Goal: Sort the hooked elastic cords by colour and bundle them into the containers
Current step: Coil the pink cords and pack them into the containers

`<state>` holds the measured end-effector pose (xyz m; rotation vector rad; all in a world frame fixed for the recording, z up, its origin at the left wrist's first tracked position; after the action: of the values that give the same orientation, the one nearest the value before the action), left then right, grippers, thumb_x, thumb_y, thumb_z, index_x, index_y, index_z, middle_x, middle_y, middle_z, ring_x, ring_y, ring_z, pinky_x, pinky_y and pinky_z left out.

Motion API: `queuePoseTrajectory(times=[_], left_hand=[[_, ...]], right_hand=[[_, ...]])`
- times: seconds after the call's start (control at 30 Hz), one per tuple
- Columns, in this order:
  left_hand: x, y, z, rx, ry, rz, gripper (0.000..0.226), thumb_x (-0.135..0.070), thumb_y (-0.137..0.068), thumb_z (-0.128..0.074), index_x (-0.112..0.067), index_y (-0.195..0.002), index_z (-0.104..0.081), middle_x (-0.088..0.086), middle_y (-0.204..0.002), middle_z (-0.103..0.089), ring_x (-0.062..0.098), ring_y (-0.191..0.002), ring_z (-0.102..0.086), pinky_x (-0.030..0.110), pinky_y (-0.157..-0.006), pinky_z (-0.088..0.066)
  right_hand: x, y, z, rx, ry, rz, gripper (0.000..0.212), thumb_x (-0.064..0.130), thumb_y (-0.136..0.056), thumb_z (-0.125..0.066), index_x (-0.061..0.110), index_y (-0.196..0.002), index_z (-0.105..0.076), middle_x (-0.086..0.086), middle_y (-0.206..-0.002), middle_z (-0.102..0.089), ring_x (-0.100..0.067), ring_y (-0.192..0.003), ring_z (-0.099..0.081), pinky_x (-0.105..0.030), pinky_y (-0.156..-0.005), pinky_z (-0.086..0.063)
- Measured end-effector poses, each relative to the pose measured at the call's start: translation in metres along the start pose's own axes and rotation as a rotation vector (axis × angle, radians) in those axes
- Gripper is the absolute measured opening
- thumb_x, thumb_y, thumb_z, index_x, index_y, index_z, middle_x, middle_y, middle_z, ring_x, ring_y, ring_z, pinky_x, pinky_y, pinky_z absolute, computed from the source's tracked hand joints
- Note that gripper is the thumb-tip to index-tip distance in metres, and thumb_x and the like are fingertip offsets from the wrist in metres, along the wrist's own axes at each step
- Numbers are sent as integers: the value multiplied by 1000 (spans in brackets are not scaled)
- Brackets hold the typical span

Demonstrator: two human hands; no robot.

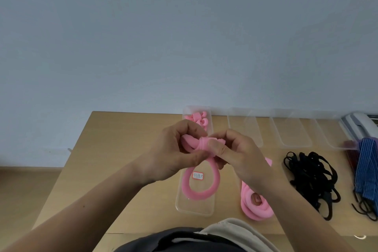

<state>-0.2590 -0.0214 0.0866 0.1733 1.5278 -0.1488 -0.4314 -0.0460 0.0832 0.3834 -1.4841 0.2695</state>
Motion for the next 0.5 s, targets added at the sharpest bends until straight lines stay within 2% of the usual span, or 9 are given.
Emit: queuePoseTrajectory(times=[0.07, 0.13, 0.23, 0.3, 0.37, 0.5], left_hand=[[-1, 0, 2, -4, -10, 22, 42, -19, -70, -82, -19, -107, -62, 25, -102, -62, 36, -81, -63, 53, -77, -53], [0, -1, 4, 10, -16, 93, 51, -16, -71, -82, -23, -115, -59, 18, -103, -64, 27, -81, -64, 43, -77, -55], [-3, -2, 4, 77, -33, 202, 43, -10, -77, -80, -7, -113, -58, 16, -94, -72, 26, -81, -71, 34, -74, -58], [-6, 0, 4, 111, -41, 270, 31, -5, -82, -76, 5, -106, -58, 21, -91, -73, 28, -79, -73, 30, -68, -55], [-8, 2, 5, 151, 15, 319, 31, -9, -82, -72, 8, -104, -59, 23, -94, -73, 31, -80, -73, 30, -68, -55], [-5, 4, 7, 196, 168, 373, 41, -23, -80, -65, 8, -107, -61, 24, -97, -71, 36, -83, -70, 34, -70, -56]], right_hand=[[1, -1, 0, -7, 19, 4, 36, 38, -74, -76, 8, -92, -69, -17, -72, -65, -24, -58, -57, -36, -57, -49], [4, -1, 0, -10, 34, 22, 32, 35, -71, -75, 10, -90, -69, -16, -75, -68, -23, -61, -61, -34, -57, -52], [5, 0, -2, -13, 32, 40, 31, 31, -68, -74, 12, -92, -68, -10, -82, -72, -23, -71, -70, -33, -63, -57], [5, 0, -4, -35, 47, 61, 32, 32, -67, -76, 13, -92, -68, -12, -86, -72, -29, -79, -71, -43, -69, -60], [4, 1, -4, -42, 76, 80, 35, 35, -67, -79, 15, -93, -68, -13, -89, -71, -34, -84, -69, -52, -76, -58], [-4, 2, -5, -19, 54, 74, 37, 35, -66, -88, 21, -94, -68, -16, -92, -68, -39, -85, -67, -57, -79, -55]])
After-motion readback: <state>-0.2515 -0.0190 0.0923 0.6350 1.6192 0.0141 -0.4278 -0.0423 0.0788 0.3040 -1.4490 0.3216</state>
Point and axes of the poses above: each hand's wrist, its own y-axis away from the middle knuckle, its own z-axis out of the back of the hand, x = y × z, the point moved 3 cm from there along -y, towards the middle knuckle
